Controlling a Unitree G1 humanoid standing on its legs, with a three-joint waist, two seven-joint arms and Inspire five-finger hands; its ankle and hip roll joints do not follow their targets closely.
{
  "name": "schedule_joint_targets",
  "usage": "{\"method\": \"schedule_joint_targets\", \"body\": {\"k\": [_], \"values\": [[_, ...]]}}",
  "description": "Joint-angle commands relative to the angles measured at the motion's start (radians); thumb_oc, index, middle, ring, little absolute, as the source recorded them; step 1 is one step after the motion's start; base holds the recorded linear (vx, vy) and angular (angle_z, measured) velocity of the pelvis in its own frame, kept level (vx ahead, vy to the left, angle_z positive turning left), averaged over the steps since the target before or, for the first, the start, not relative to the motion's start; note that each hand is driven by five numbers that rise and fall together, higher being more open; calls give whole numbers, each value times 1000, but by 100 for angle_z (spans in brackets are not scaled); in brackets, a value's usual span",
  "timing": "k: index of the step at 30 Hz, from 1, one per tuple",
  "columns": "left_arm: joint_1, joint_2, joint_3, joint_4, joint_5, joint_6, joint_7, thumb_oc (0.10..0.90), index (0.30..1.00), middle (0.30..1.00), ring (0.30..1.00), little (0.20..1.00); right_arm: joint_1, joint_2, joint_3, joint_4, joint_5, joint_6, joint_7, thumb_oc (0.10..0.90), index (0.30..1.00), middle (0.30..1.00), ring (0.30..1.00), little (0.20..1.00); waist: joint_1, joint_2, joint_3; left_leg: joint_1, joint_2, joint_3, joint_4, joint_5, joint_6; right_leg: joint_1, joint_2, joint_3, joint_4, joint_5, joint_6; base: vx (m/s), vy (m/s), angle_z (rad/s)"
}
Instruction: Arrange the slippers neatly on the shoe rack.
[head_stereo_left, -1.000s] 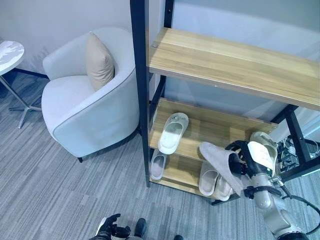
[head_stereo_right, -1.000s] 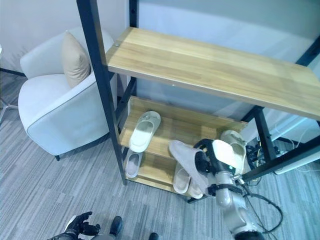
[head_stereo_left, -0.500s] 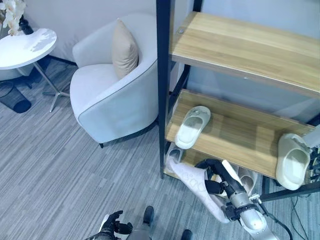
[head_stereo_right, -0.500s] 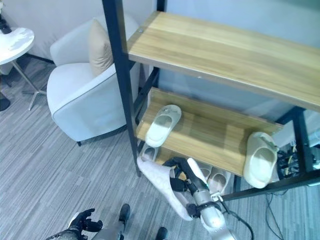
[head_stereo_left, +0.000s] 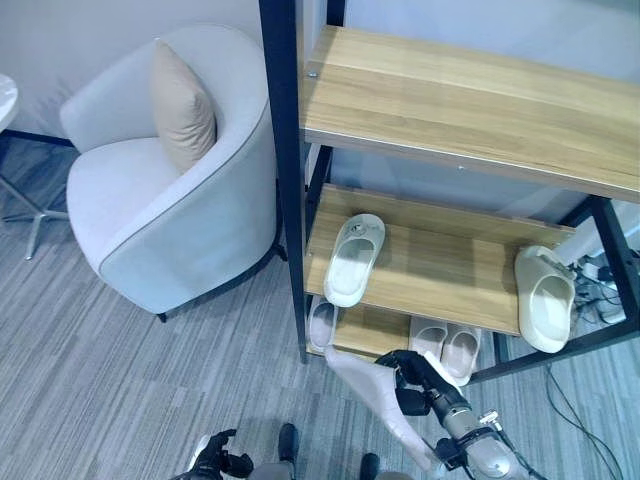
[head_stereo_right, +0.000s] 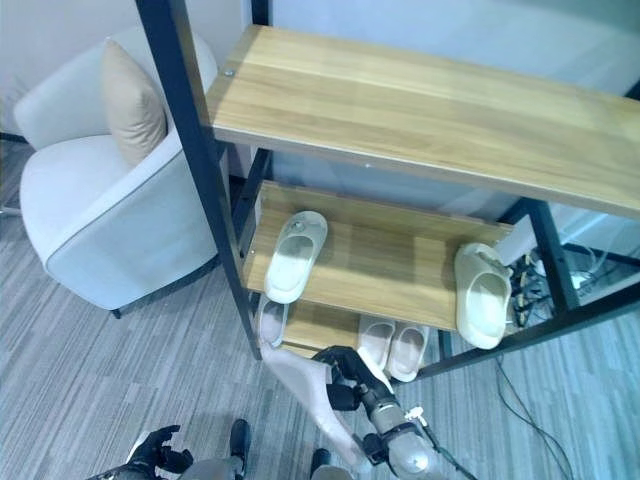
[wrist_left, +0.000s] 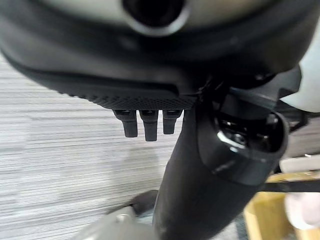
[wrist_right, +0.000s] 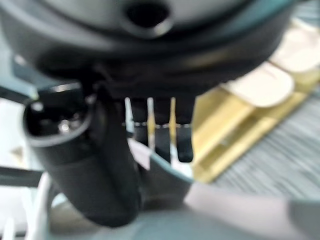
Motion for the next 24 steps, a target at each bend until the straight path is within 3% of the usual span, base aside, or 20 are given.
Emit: {"method": "schedule_joint_targets", "body": {"k": [1, 4, 7, 17, 20, 24], "values": [[-35, -16, 4, -14, -21, -32, 10, 800, 900, 900, 900, 900, -66, 21, -13, -54, 53, -64, -26, 400, 300, 300, 300, 300, 6, 0, -16, -7, 19, 3, 122, -165, -50, -21, -4, 11, -78, 80, 16, 43, -47, 2], [-43, -21, -3, 10, -14, -33, 10, 800, 900, 900, 900, 900, -56, 21, -9, -45, 70, -65, -29, 400, 300, 300, 300, 300, 4, -15, -21, -11, 3, -17, 144, -173, -57, 5, 10, 61, -184, 84, 3, 40, -69, 16], [-18, -34, 8, 44, 0, -22, 3, 800, 900, 900, 900, 900, -26, 6, -3, -42, 77, -72, -12, 400, 300, 300, 300, 300, 7, -14, -46, 6, 12, -11, 130, -176, -66, 38, 25, 59, -220, 83, -5, 47, -80, 39], [41, -57, 2, 43, 8, -21, -10, 800, 900, 900, 900, 900, -12, -4, -20, -21, -31, -61, -50, 400, 300, 300, 300, 300, 1, 3, -57, 45, 31, -24, 108, -174, -82, 80, 46, 38, -221, 45, -29, 38, -61, -4], [23, -53, -14, -21, -36, -33, 5, 800, 900, 900, 900, 900, -42, -6, -13, 12, -122, -43, -87, 400, 300, 300, 300, 300, 8, 6, -30, 24, 32, -38, 139, -175, -88, 65, 43, 21, -172, 18, -38, -70, -72, 6], [-19, -41, -30, -131, -147, -62, 40, 800, 900, 900, 900, 900, -115, -7, -2, 52, -111, -32, -122, 400, 300, 300, 300, 300, 11, 9, 49, -94, 36, -54, 272, -184, -103, -36, 13, 2, -39, -3, -41, -210, -53, 29]]}}
